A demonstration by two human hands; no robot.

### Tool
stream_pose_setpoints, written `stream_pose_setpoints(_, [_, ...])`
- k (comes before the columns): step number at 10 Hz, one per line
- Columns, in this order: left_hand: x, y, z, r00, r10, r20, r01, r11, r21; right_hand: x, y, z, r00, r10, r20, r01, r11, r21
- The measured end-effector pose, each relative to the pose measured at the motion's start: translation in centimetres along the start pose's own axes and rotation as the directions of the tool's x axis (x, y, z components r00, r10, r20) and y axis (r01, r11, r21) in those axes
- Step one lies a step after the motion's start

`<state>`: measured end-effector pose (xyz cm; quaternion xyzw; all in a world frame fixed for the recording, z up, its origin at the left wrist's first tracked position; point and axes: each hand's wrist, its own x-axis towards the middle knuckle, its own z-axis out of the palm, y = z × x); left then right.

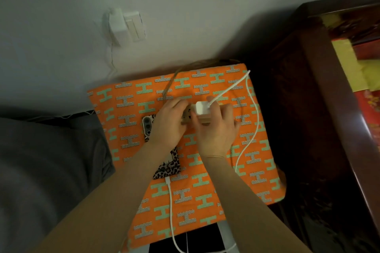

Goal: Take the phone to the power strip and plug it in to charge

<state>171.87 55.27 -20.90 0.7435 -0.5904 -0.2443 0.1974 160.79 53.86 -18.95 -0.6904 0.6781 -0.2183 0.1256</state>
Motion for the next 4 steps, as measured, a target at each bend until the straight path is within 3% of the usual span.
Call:
stream_pose_setpoints(2, [-0.12, 0.26, 0.11, 0.999, -0.019, 0.028, 0.018, 0.999, 0.038, -0.31, 0.66, 0.17, 1.000, -0.021, 0.003, 0.021, 1.000, -0.020])
stream_pose_setpoints(4, [-0.41, 0.78, -0.76, 0.992, -0.021, 0.127, 0.014, 0.998, 0.057, 0.16, 0.96, -0.56, 0.989, -0.012, 0.150, 0.009, 1.000, 0.021])
